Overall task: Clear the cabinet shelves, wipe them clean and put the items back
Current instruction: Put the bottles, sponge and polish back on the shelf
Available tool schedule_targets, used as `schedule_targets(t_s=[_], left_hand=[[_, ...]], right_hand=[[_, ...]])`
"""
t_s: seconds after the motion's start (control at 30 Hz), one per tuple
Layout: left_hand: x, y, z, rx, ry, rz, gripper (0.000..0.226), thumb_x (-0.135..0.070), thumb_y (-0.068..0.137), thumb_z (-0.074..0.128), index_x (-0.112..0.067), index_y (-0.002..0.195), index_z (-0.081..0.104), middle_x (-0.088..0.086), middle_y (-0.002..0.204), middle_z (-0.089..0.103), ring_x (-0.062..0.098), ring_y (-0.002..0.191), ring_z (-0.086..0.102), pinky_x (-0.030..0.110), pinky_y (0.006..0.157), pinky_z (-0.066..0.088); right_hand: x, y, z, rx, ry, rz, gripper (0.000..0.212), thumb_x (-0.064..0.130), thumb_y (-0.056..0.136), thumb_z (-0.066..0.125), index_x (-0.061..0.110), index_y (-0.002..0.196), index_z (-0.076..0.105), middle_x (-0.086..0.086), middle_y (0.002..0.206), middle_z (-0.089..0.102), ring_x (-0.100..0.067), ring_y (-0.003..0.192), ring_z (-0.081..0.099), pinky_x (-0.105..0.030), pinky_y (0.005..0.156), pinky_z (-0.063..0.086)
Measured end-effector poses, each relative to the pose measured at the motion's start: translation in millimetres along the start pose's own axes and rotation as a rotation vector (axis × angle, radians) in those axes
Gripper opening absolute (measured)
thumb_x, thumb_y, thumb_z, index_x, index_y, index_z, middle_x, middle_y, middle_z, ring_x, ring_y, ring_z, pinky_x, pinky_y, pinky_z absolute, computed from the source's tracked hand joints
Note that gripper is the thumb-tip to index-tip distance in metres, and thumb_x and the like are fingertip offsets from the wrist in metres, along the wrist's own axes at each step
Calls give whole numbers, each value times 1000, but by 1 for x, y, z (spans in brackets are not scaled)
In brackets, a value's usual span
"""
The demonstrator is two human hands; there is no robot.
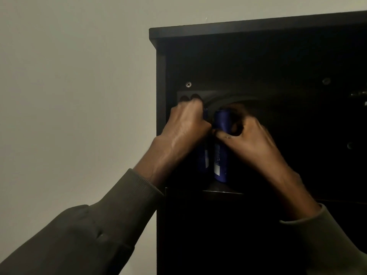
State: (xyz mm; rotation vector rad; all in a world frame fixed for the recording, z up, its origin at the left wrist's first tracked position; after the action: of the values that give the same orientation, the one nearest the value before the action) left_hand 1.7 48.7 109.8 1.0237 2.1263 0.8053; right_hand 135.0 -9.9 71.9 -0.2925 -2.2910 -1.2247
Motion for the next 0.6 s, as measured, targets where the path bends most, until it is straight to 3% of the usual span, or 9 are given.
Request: schedule_targets(t_s=[0.07, 0.2, 0.33, 0.43, 0.53, 0.6], left_hand=[[0, 1, 3, -20, 36, 23, 32, -24, 87, 65, -13, 115, 56, 12, 109, 62, 30, 97, 62, 33, 74, 50], [-3, 1, 8, -14, 80, 46, 23, -26, 88, 64, -19, 110, 63, 10, 106, 65, 28, 95, 63, 33, 76, 51], [-3, 1, 10, 3, 76, 40, 20, -26, 91, 65, -15, 108, 63, 5, 95, 57, 20, 85, 55, 29, 71, 43], [-7, -1, 11, 100, 21, 22, 15, -24, 94, 61, -15, 105, 61, 2, 92, 59, 19, 85, 60, 27, 67, 47], [-10, -7, 7, 213, -10, -14, 6, -23, 95, 51, -19, 98, 53, -4, 83, 52, 16, 78, 55, 24, 57, 40], [-12, -8, 1, 261, 3, -19, 13, -21, 95, 48, -20, 108, 51, 1, 100, 55, 20, 90, 57, 28, 68, 43]], right_hand=[[-1, -1, -1, -22, 55, 13, 58, 43, 77, 75, 31, 128, 51, 4, 107, 64, -23, 103, 65, -37, 83, 56], [-6, -1, -6, -59, 66, 33, 64, 41, 75, 78, 25, 130, 50, -1, 122, 64, -23, 113, 61, -27, 86, 46], [-3, -4, -9, -82, 97, -42, 63, 40, 73, 80, 32, 128, 50, 4, 112, 66, -20, 105, 64, -30, 86, 50], [-8, -2, -7, -23, 86, -49, 60, 43, 73, 78, 36, 126, 52, 3, 112, 67, -18, 101, 65, -35, 86, 54], [-14, 3, -7, 74, 126, -69, 63, 28, 79, 71, 44, 134, 48, 5, 113, 67, -14, 91, 68, -41, 80, 59], [-16, 5, -10, 105, 114, -79, 67, 19, 83, 67, 51, 137, 43, 8, 111, 67, -9, 91, 68, -39, 83, 59]])
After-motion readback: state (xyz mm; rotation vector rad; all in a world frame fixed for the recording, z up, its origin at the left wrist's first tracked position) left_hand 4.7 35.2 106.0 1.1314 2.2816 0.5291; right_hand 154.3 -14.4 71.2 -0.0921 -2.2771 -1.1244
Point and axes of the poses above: each hand's wrist, its own y-axis towards the middle knuckle, its own z-axis out of the palm, x = y × z, the point moved 6 cm from there along y, towards the middle knuckle
